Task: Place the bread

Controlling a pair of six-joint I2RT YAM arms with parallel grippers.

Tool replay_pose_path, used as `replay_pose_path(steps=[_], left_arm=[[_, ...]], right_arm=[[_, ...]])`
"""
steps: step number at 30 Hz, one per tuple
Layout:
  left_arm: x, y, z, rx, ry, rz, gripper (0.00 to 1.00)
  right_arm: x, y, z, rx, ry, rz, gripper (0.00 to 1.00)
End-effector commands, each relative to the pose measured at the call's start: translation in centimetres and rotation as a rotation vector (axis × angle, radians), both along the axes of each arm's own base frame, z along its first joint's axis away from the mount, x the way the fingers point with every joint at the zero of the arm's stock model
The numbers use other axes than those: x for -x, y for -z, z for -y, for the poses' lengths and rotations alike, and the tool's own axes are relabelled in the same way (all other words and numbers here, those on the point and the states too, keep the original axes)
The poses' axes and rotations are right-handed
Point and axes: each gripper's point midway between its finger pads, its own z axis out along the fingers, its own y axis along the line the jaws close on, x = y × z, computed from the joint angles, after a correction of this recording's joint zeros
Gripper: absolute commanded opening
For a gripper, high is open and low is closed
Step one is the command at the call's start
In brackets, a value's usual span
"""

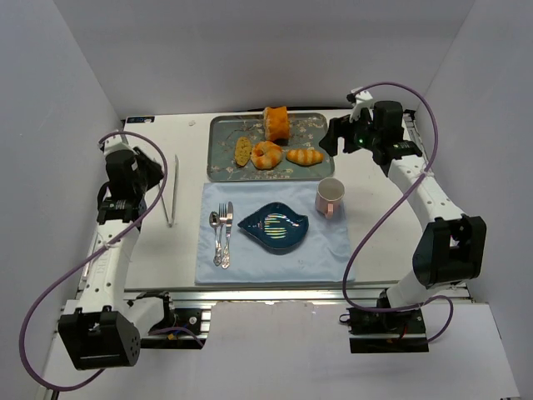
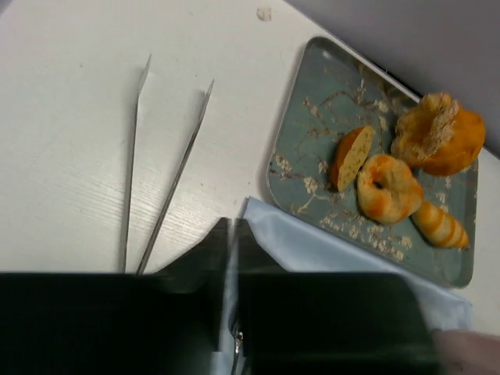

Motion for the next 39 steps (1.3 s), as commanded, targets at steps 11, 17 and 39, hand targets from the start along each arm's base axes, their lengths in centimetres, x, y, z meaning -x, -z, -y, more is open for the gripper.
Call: replay_pose_path(steps=[11,17,39], left_arm=[[-0.1,9.1,-2.4,0.037,0.095,-0.295,0.75],[-1.3,13.4,-3.0,-0.024,0.162,-0.401,0.76],[-5.6,22.5,-2.1,-0.205,0.31,-0.582,0.78]], right_arm=[[9.0,0.6,-5.8,-0.021,-0.768,0.189,0.59],[9.0,1.4,-5.6,-0.012,-0.75,0.179,0.69],[8.7,2.3,-5.7,-0.042,-0.712,0.124,0.75]])
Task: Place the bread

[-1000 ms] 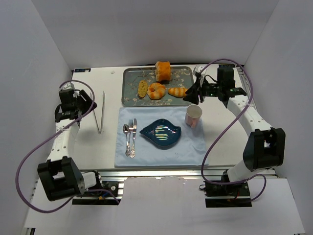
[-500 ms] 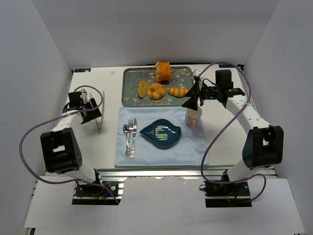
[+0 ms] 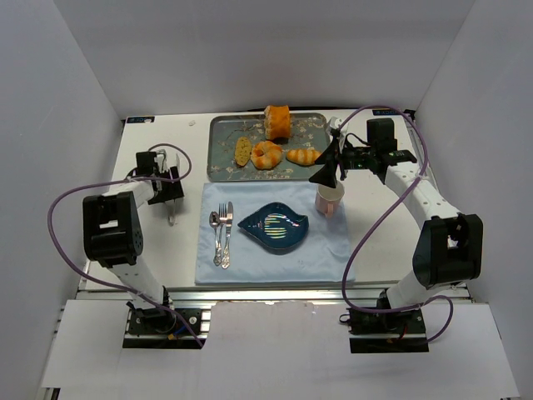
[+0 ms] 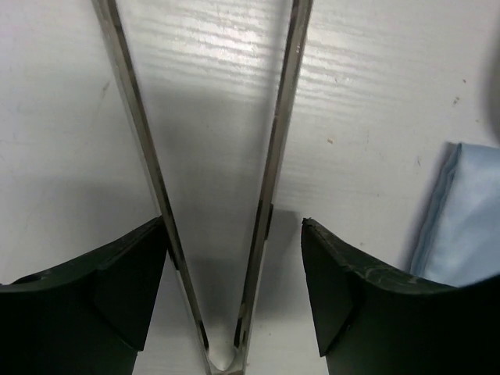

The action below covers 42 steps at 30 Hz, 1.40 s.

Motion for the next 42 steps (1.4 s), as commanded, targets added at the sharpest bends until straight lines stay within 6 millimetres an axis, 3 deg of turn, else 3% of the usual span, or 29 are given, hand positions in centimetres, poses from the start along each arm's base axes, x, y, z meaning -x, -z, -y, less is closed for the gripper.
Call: replay_pose_path(steps=[1,7,15,18,19,22,23,24,26,28,29,32,35,36,40,41,42], left_arm=[[-1.1,0.1,-1.1,-0.094,-0.022,-0.002,0.78],[0.3,1.6,-2.8,-0.216,-0.071,-0.089,0.71],[2.1,3.9,-1.5,-0.201,-0.051,-0.138,0.67],[2.3,4.3,-1.0,-0.173,-0.046,-0.136,0.55],[2.5,4.4,-0.9,-0.166,-0.047,-0.139,0.55],[2.2,4.0,-0.3,-0.128,-0.043,-0.126,0.34],[1.7,3.2,0.2,-0.098,-0.041,-0.1,0.19],[1.3,2.6,0.6,-0.075,-0.039,-0.082,0.14],[-0.1,0.3,1.7,-0.008,-0.055,-0.015,0.06],[-1.0,-1.9,4.2,0.119,-0.011,0.031,0.03],[-2.0,-4.2,5.1,0.169,-0.017,0.085,0.03],[-3.2,-9.0,8.4,0.347,0.006,0.189,0.08],[-3.7,-12.7,10.8,0.474,0.044,0.258,0.19],[-3.8,-13.4,11.3,0.496,0.056,0.276,0.26],[-3.9,-15.1,12.8,0.573,0.088,0.285,0.36],[-3.6,-15.3,14.5,0.583,0.129,0.275,0.37],[-3.7,-15.4,14.7,0.581,0.134,0.272,0.39]], right_arm=[[-0.3,-0.8,-0.1,-0.018,-0.003,0.022,0.76],[-0.4,-0.9,0.1,-0.009,0.009,0.035,0.76],[-0.8,-1.3,0.4,-0.011,0.021,0.043,0.76],[-1.1,-1.6,0.6,-0.011,0.028,0.052,0.76],[-1.2,-1.6,0.7,-0.011,0.03,0.052,0.76],[-1.2,-1.8,0.8,-0.012,0.034,0.057,0.77],[-1.2,-1.8,0.8,-0.012,0.034,0.057,0.77],[-1.2,-1.9,0.9,-0.012,0.038,0.057,0.77],[-1.2,-1.9,1.0,-0.012,0.041,0.06,0.77],[-1.2,-1.9,1.2,-0.013,0.046,0.059,0.77],[-1.1,-2.0,1.1,-0.014,0.045,0.062,0.77],[-1.2,-2.0,1.4,-0.018,0.053,0.058,0.77],[-1.2,-1.8,1.4,-0.022,0.056,0.051,0.77],[-1.2,-1.8,1.4,-0.025,0.055,0.048,0.77],[-1.2,-1.8,1.4,-0.032,0.054,0.045,0.77],[-1.2,-1.8,1.3,-0.034,0.052,0.043,0.77],[-1.3,-1.7,1.3,-0.035,0.053,0.042,0.77]])
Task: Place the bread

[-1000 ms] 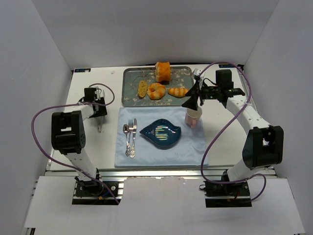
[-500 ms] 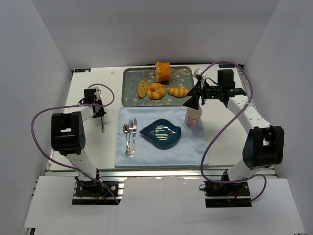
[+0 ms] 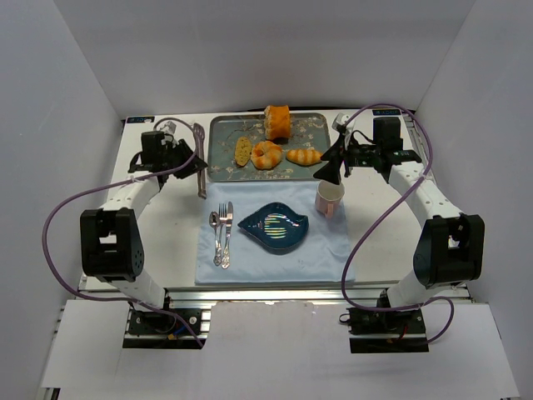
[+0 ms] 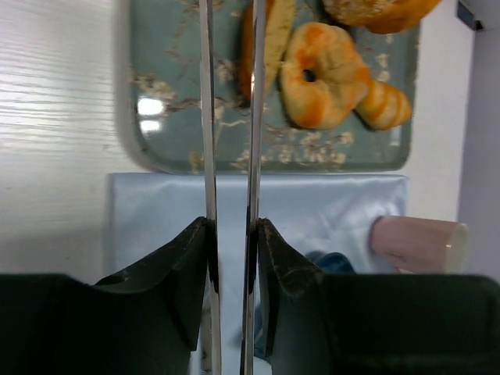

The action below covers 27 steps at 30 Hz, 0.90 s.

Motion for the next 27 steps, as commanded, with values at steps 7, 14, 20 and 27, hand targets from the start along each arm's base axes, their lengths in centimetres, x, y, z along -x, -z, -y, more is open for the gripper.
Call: replay_pose_path(steps=[7,14,20,27], left_arm=[[-1.7,-3.7,4.3,0.038,0.098,0.06,0.47],[-3.7,-2.9,4.6,-0.066,0.091,0.032,0.48],[-4.4,-1.5,5.5,-0.134,0.129,0.004,0.48],[-4.2,-0.1,6.4,-0.159,0.161,-0.023,0.48]], right_arm=[[0.1,-1.8,-0.1,-0.037,-0.009,0.051,0.77],[0.2,-1.7,0.2,-0.04,-0.002,0.047,0.77],[0.3,-1.5,0.4,-0.042,0.002,0.042,0.77],[0.3,-1.3,0.6,-0.043,0.004,0.035,0.77]])
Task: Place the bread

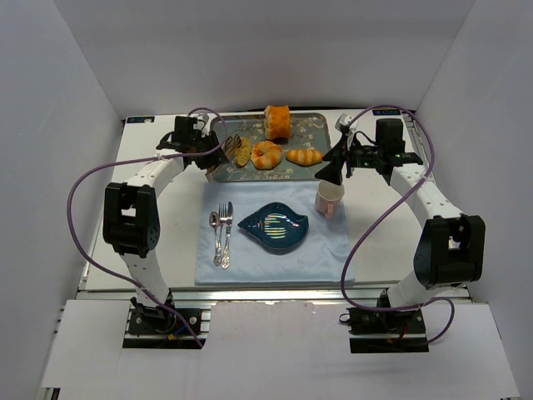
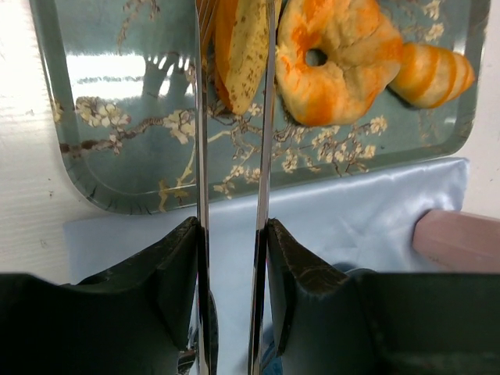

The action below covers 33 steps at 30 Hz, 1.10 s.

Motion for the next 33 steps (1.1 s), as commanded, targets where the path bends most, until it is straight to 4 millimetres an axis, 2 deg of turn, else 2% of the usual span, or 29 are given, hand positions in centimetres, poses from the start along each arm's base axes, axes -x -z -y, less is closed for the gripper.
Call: replay_pose_path(steps=[1,6,12,16,18,21,23,25,26,27,29,30,31,32,33], left_arm=[[-0.5,-1.7,0.6,-0.017,0.03,0.046,0.48],[0.3,-0.4,0.2,-0.069,0.045,0.012,0.48],[0.8,-0.2,0.3,-0.066,0.059,0.007,0.47],[0.9,-0.6,0.6,-0.05,0.07,0.019,0.32],[0.8,-1.3,0.7,-0.043,0.071,0.034,0.2],[0.8,-2.8,0.7,-0.03,0.064,0.072,0.11],[0.9,-3.5,0.7,-0.023,0.06,0.094,0.08],[1.2,-5.2,0.9,-0.004,0.06,0.13,0.05],[1.7,-5.3,0.9,0.001,0.062,0.129,0.04],[2.2,-6.6,0.9,0.013,0.061,0.156,0.04],[3.0,-7.6,1.0,0.032,0.072,0.183,0.02],[3.8,-7.3,1.1,0.043,0.076,0.172,0.02],[4.4,-8.8,1.1,0.058,0.079,0.21,0.01],[5.1,-9.1,1.3,0.076,0.09,0.214,0.01],[6.2,-8.4,1.6,0.099,0.096,0.189,0.01]], right_arm=[[0.5,-1.3,0.1,-0.021,-0.011,0.041,0.77],[0.5,-1.4,0.1,-0.024,-0.009,0.037,0.77],[0.5,-1.3,0.1,-0.025,-0.01,0.034,0.78],[0.5,-1.5,0.1,-0.028,-0.008,0.036,0.78],[0.4,-1.6,0.2,-0.028,-0.006,0.037,0.78],[0.6,-1.6,0.2,-0.029,-0.008,0.037,0.78],[0.6,-1.7,0.2,-0.029,-0.008,0.04,0.78],[0.7,-1.7,0.2,-0.03,-0.008,0.039,0.78],[0.7,-1.9,0.2,-0.029,-0.008,0.043,0.78],[0.7,-1.8,0.3,-0.03,-0.007,0.041,0.78],[0.8,-1.9,0.3,-0.03,-0.009,0.042,0.78],[0.8,-1.9,0.4,-0.03,-0.008,0.045,0.78],[0.8,-1.9,0.4,-0.03,-0.008,0.044,0.78],[0.9,-1.8,0.4,-0.03,-0.009,0.039,0.78],[0.9,-1.8,0.4,-0.028,-0.01,0.042,0.78]])
